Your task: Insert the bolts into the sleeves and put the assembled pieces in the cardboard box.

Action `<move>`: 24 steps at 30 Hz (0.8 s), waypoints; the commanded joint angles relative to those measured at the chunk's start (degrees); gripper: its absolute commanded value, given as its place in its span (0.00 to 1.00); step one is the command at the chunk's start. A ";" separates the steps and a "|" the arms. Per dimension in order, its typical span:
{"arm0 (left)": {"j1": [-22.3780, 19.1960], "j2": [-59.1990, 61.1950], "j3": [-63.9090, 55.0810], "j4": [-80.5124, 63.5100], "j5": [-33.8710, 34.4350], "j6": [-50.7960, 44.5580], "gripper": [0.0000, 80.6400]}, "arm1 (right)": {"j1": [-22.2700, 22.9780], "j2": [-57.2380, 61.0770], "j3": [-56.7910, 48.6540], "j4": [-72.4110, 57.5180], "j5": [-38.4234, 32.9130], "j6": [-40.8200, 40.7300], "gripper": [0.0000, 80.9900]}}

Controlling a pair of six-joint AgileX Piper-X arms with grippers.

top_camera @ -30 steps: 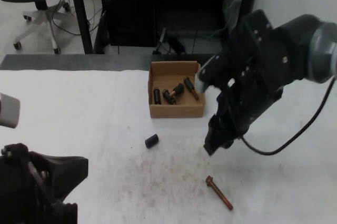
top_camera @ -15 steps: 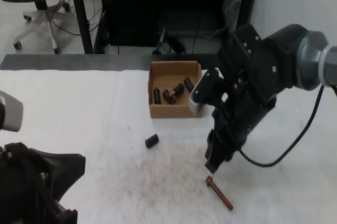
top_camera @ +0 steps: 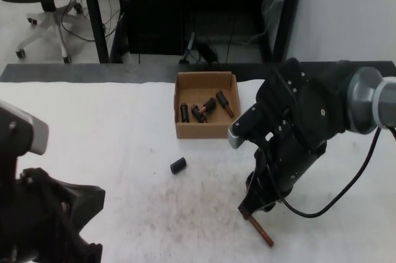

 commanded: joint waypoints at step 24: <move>-0.26 2.44 -0.12 -0.69 -0.55 0.64 0.00 | 0.05 -0.20 5.35 -6.40 -0.88 -10.52 0.40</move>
